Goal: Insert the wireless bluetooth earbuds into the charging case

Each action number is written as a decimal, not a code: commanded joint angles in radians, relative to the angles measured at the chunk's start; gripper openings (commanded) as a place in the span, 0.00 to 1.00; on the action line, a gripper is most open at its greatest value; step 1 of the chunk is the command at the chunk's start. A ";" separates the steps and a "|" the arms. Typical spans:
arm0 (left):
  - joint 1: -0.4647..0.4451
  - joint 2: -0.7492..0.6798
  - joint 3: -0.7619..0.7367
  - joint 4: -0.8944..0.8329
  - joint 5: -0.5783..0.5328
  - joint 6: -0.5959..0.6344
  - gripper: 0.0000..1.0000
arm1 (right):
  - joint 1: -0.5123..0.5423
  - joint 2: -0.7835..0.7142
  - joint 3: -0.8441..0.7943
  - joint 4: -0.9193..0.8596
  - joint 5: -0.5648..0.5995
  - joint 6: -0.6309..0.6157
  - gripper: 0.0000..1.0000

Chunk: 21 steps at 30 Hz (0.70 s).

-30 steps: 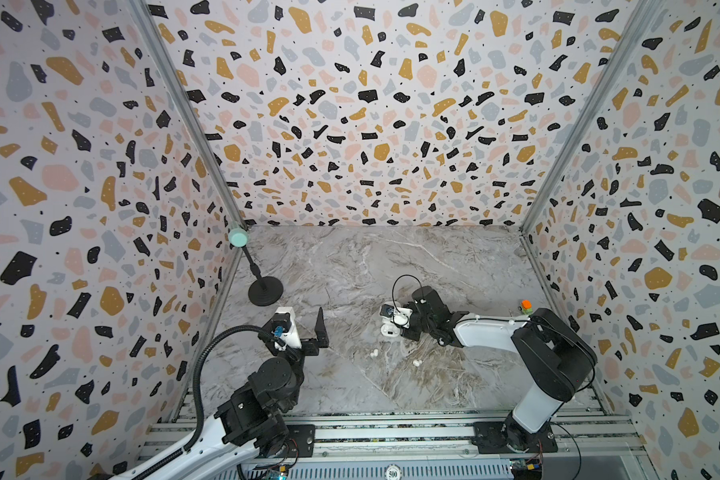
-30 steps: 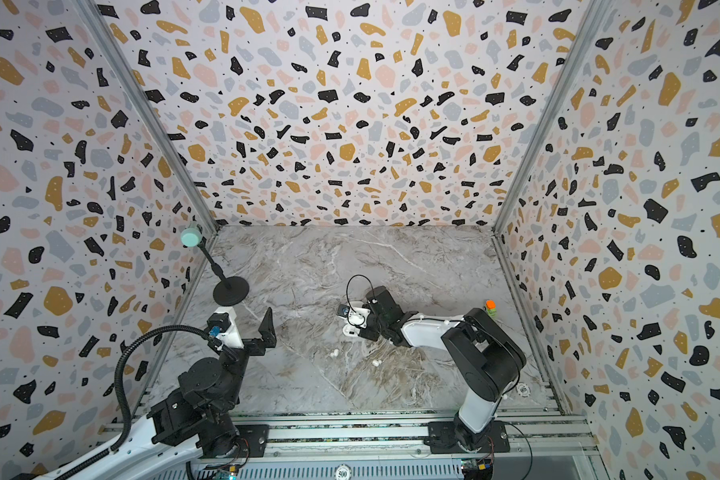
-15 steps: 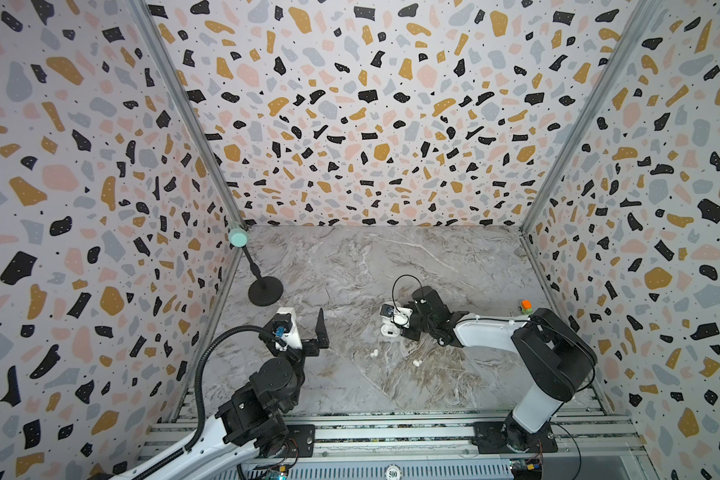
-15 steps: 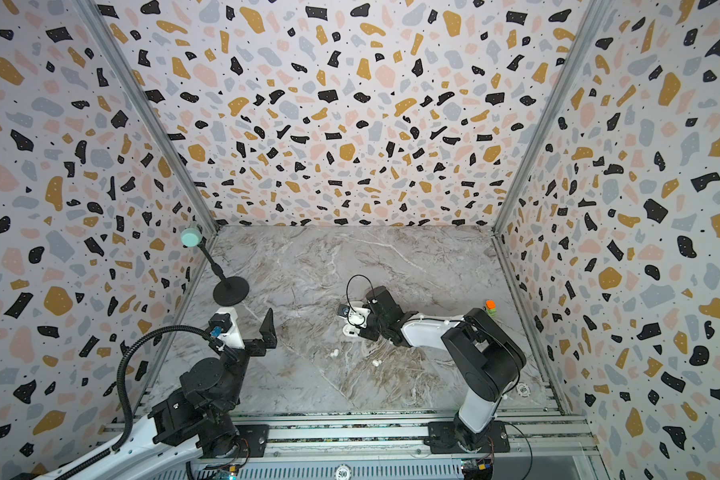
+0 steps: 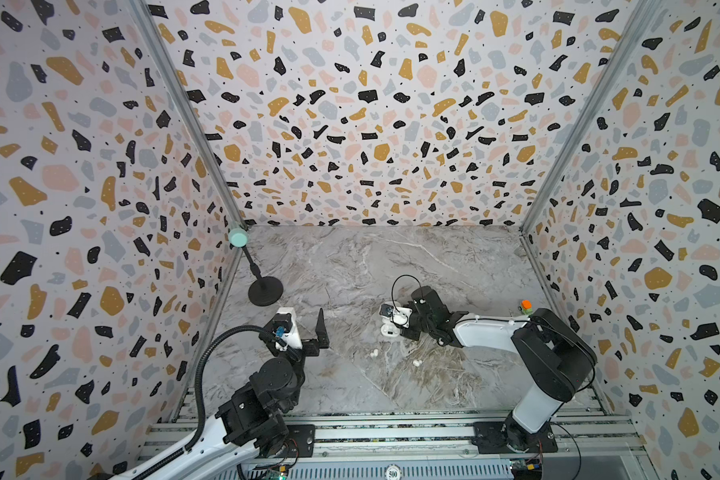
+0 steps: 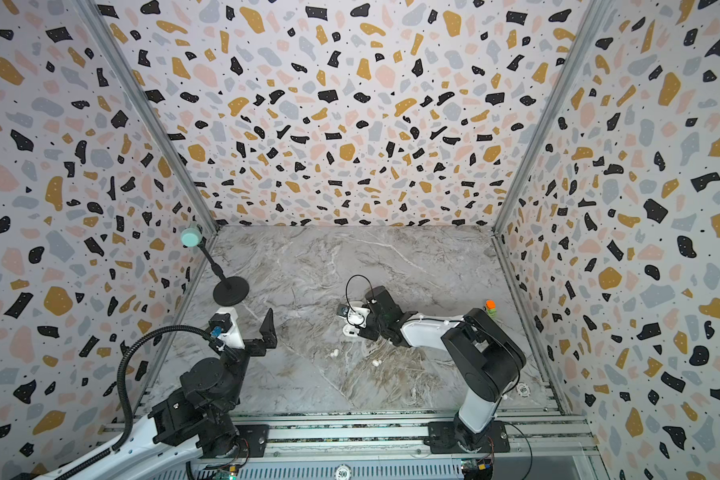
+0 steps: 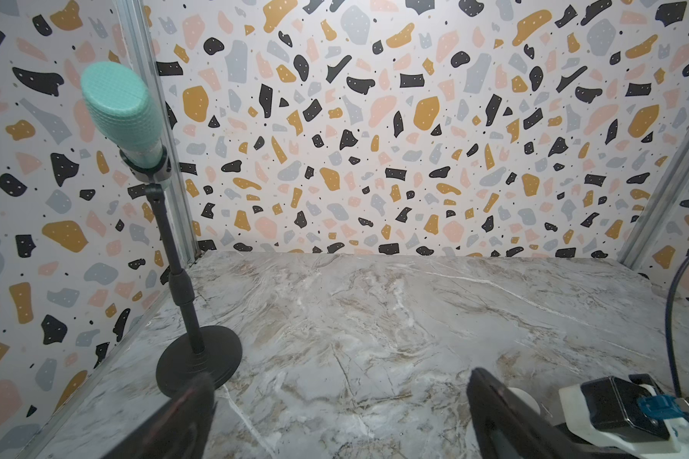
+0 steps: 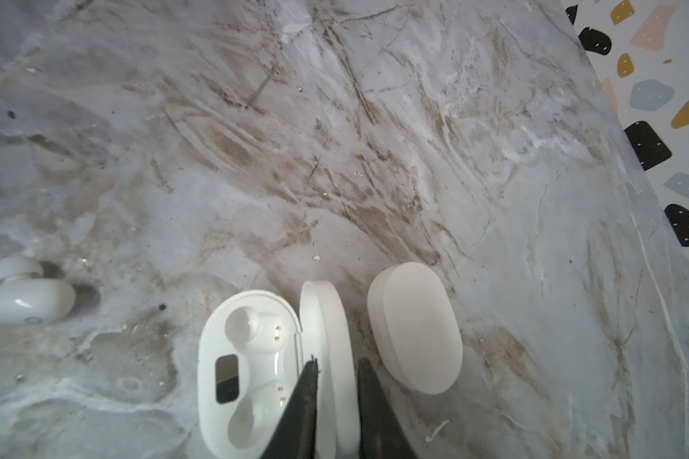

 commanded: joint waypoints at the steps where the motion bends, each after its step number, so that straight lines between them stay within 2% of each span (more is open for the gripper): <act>1: 0.005 -0.001 -0.004 0.048 0.000 0.006 1.00 | 0.013 -0.043 0.048 -0.019 0.010 -0.006 0.21; 11: 0.005 -0.003 -0.004 0.048 0.001 0.005 1.00 | 0.027 -0.090 0.075 -0.041 0.035 -0.014 0.21; 16: 0.005 -0.003 0.000 0.043 -0.003 -0.002 1.00 | 0.058 -0.188 0.061 0.020 0.056 0.013 0.21; 21: 0.005 -0.003 0.004 0.038 -0.003 -0.016 1.00 | 0.108 -0.308 0.040 0.089 0.085 0.059 0.26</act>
